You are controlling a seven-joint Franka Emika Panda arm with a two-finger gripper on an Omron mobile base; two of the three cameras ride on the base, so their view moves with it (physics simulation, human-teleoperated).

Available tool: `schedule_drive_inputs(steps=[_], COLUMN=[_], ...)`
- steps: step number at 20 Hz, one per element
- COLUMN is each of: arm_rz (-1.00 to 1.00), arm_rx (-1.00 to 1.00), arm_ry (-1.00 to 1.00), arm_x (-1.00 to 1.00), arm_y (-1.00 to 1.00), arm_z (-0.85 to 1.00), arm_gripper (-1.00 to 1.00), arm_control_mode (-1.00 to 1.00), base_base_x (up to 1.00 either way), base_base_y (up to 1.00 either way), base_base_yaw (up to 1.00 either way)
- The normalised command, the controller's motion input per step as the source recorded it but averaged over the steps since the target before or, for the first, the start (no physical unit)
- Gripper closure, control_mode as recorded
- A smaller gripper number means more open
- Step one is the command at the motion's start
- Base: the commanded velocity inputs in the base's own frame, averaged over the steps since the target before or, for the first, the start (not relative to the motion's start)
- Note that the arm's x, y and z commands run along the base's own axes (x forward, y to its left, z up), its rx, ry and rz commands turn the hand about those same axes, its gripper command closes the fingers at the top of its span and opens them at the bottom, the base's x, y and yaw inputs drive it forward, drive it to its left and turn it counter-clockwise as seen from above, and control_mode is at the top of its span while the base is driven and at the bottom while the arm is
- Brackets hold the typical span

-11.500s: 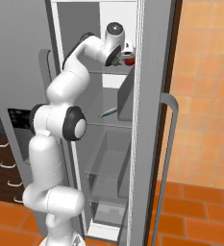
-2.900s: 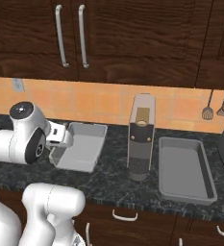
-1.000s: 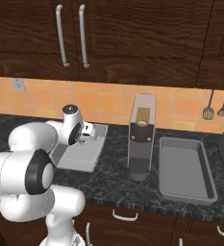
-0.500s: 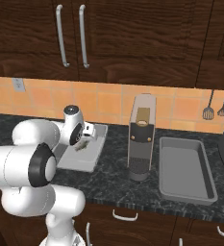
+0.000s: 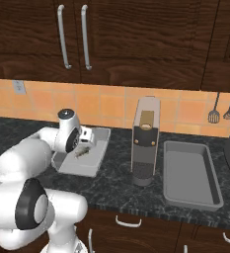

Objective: Place one bell pepper and one fish in each tupperware on the nearby counter, to pack two identical lunches.

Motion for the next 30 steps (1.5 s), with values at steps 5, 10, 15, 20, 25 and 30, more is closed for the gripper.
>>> schedule_drive_inputs(steps=[5,10,15,20,25,30], arm_rz=[0.00,0.00,-0.02,-0.06,-0.01,0.00], arm_rx=[0.00,0.02,0.00,0.00,0.00,0.00], arm_ry=[-0.07,0.01,0.01,-0.02,-0.10,-0.04], arm_x=[-0.99,-1.00,-1.00,-0.96,-0.55,-0.09], arm_y=[0.02,0.00,0.00,0.00,-0.01,0.00], arm_z=[0.52,0.72,0.69,0.41,-0.20,-0.22], arm_gripper=[-1.00,-1.00,-1.00,-1.00,-1.00,-1.00], arm_control_mode=[-1.00,-1.00,-1.00,-1.00,-1.00,-1.00], base_base_x=[0.00,0.00,0.00,0.00,0.00,0.00], base_base_y=[0.00,0.00,0.00,0.00,0.00,0.00], base_base_yaw=[0.00,0.00,0.00,0.00,0.00,0.00])
